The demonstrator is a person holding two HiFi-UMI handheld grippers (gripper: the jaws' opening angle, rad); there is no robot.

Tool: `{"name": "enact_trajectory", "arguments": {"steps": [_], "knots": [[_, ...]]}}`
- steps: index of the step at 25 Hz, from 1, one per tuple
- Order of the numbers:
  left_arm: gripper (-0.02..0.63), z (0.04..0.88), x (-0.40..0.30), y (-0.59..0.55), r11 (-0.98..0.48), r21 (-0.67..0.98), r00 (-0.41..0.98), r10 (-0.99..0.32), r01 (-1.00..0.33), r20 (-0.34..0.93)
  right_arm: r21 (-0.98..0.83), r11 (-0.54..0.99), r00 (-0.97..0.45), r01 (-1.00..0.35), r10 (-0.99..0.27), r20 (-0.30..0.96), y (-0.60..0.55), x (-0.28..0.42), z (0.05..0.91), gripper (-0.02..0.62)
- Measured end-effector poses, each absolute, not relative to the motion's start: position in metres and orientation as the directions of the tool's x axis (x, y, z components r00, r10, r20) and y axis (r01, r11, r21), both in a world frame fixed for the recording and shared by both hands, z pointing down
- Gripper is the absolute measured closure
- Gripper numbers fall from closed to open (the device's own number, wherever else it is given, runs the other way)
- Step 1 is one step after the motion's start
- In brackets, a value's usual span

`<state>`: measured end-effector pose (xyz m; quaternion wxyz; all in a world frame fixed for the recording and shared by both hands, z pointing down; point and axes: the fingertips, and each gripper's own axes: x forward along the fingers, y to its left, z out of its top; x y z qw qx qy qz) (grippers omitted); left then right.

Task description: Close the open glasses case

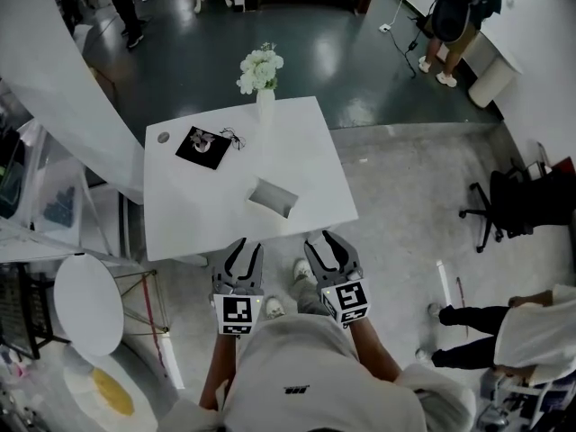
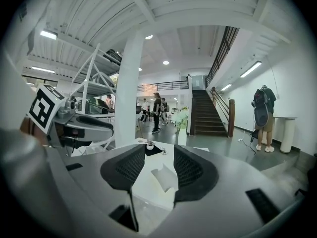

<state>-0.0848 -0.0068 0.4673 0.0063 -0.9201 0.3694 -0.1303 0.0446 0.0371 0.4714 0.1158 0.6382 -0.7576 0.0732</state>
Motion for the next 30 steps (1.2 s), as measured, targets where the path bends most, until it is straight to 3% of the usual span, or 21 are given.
{"name": "enact_trajectory", "arguments": {"steps": [30], "knots": [[0.483, 0.484, -0.009, -0.148, -0.62, -0.109, 0.57, -0.767, -0.777, 0.295, -0.017, 0.342, -0.329, -0.94, -0.891, 0.312, -0.127, 0.123, 0.491, 0.42]]}}
